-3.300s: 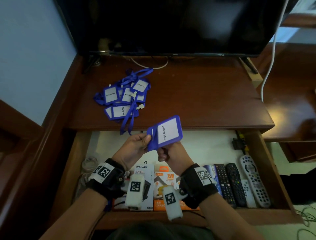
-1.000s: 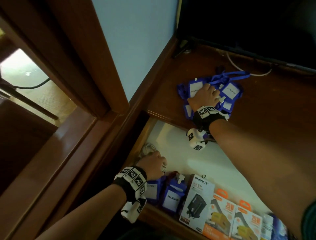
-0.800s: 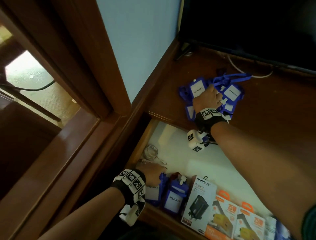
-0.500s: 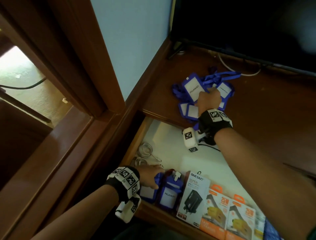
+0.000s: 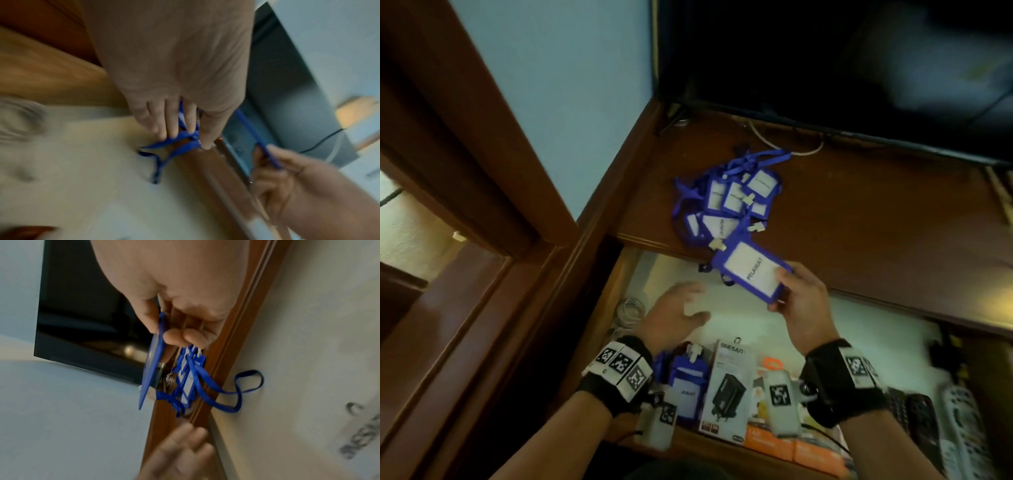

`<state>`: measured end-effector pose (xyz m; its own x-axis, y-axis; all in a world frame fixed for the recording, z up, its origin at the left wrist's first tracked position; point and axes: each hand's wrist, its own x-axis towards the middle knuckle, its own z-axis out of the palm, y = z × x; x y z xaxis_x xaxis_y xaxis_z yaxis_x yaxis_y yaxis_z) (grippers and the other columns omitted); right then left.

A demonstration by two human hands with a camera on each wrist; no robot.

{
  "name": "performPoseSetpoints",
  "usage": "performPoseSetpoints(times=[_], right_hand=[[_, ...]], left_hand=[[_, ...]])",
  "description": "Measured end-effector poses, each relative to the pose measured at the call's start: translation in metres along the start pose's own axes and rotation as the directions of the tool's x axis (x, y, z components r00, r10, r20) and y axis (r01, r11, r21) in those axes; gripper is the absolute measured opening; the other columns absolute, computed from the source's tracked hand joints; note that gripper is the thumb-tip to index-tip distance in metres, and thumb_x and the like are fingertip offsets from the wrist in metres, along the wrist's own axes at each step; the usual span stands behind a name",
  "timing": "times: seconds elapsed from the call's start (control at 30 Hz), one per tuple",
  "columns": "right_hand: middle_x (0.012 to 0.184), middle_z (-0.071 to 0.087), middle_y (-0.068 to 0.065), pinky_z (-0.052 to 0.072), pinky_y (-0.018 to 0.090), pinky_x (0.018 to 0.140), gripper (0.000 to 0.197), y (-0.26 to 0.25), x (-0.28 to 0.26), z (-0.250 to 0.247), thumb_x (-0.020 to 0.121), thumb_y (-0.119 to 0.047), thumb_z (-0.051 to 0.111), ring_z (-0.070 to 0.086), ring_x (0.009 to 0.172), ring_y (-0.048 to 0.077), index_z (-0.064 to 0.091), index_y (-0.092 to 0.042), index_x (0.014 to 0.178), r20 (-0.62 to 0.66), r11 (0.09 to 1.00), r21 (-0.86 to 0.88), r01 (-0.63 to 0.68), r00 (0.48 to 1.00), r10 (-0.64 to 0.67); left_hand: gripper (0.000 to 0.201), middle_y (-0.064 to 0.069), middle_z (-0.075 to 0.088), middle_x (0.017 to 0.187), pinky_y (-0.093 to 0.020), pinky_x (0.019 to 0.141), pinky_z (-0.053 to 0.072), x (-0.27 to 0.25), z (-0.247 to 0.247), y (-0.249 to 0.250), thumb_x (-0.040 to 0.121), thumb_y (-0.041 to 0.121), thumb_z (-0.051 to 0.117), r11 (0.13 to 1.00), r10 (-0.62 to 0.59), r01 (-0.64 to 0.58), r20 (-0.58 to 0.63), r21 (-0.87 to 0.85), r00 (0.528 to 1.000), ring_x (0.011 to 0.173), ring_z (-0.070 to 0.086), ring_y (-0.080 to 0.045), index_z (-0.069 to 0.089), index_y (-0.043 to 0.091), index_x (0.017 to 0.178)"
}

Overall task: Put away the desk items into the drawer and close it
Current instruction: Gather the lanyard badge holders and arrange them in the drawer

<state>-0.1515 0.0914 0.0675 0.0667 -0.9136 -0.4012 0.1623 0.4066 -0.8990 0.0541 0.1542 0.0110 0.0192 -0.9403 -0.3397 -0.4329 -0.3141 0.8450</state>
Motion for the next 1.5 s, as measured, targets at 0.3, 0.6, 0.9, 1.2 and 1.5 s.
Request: performPoseSetpoints(times=[0.3,0.6,0.9,1.2,1.5], right_hand=[[0.058,0.048,0.007,0.026,0.020,0.039,0.023,-0.013,-0.038,-0.061,0.092,0.000,0.050,0.034,0.047,0.018,0.056,-0.010,0.072,-0.042,0.995,-0.057,0.088,0.995,-0.090],[0.066,0.052,0.007,0.029,0.022,0.041,0.024,-0.029,-0.032,-0.083,0.091,-0.002,0.053,0.042,0.056,0.020,0.053,-0.017,0.073,-0.208,0.998,0.007,0.070,0.976,-0.067],[0.074,0.061,0.005,0.039,0.020,0.038,0.018,-0.032,-0.024,-0.115,0.090,-0.005,0.051,0.058,0.058,0.014,0.053,-0.018,0.078,-0.291,0.973,0.190,0.128,0.954,-0.068],[0.083,0.052,0.008,0.031,0.020,0.040,0.012,-0.029,-0.023,-0.129,0.093,-0.012,0.047,0.042,0.055,0.012,0.049,-0.014,0.082,-0.251,0.911,0.396,0.118,0.968,-0.017],[0.079,0.053,0.009,0.033,0.020,0.040,0.010,-0.031,-0.022,-0.133,0.096,-0.015,0.046,0.044,0.054,0.013,0.052,-0.008,0.093,-0.268,0.916,0.372,0.150,0.962,-0.049]], left_hand=[[0.092,0.014,0.031,0.145,-0.046,0.115,0.022,0.015,0.055,0.067,0.067,0.035,0.075,0.897,0.424,-0.403,-0.095,0.182,0.901,0.142,0.017,-0.021,0.025,0.030,0.144],[0.017,0.007,0.049,0.085,-0.040,0.094,0.038,0.070,0.026,0.067,0.081,0.022,0.068,0.863,0.280,-0.158,-0.195,0.479,0.940,0.110,0.046,-0.026,0.069,0.028,0.097],[0.013,-0.011,0.063,0.100,-0.044,0.093,0.031,0.115,-0.050,0.065,0.088,0.023,0.060,0.722,0.206,0.118,-0.375,0.682,0.904,0.114,0.043,-0.031,0.066,0.029,0.097],[0.015,-0.009,0.065,0.111,-0.041,0.089,0.046,0.142,-0.062,0.072,0.095,0.023,0.051,0.736,0.099,0.118,-0.279,0.666,0.955,0.104,0.059,-0.032,0.060,0.024,0.106],[0.021,-0.005,0.070,0.104,-0.043,0.086,0.055,0.167,-0.074,0.107,0.086,0.017,0.053,0.911,0.092,0.068,-0.361,0.407,0.928,0.093,0.066,-0.028,0.057,0.037,0.080]])
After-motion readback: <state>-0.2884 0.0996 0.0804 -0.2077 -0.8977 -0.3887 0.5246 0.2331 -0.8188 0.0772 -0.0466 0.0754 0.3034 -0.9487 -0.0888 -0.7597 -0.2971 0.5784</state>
